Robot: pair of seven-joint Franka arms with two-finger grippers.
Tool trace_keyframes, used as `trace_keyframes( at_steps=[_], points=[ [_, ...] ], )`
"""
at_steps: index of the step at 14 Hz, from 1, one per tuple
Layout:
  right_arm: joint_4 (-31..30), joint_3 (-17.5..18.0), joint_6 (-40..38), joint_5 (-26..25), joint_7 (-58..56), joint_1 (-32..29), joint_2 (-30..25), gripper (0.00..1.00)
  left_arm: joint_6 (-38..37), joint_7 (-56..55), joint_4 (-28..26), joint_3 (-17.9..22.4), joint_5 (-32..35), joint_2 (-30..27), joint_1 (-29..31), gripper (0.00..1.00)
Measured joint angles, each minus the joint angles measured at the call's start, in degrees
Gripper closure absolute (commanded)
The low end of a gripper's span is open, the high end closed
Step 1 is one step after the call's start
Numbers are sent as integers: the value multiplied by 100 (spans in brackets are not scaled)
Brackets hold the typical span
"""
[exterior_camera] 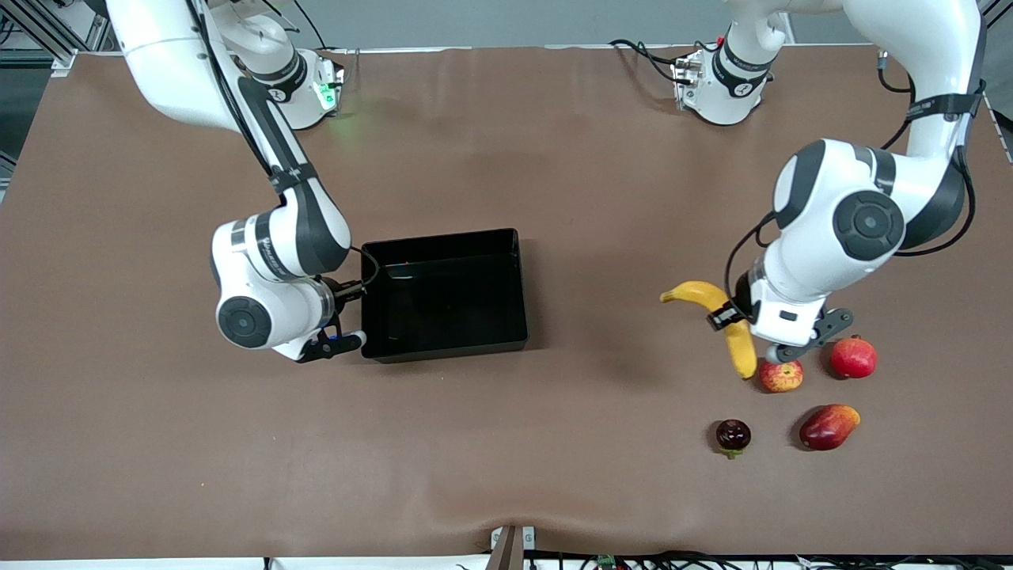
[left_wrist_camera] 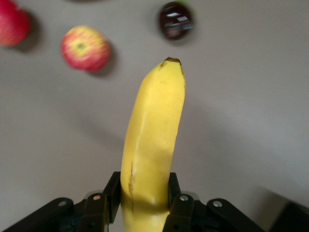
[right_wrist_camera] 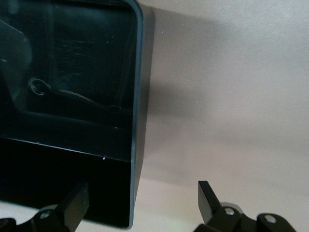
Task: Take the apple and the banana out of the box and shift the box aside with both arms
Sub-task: 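Lift the banana with the left gripper while the right gripper grasps the box, then place the banana by the apple while the right gripper drags the box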
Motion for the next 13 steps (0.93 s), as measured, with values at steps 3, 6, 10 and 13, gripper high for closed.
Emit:
trace_keyframes(
  at_steps=[3, 6, 10, 13],
  points=[
    [-6, 1, 49, 0, -1, 42, 127, 0, 39, -539, -309, -3, 0, -2, 241, 100],
    [-15, 3, 226, 2, -2, 63, 287, 0, 294, -740, -694, 2, 0, 5, 513, 100],
    [-13, 3, 383, 4, 0, 131, 387, 63, 734, -746, -1146, 22, 3, 16, 1023, 100],
    [-2, -28, 381, 141, 4, 123, 387, 89, 1274, -702, -1452, 23, 280, 83, 1454, 100]
  ],
)
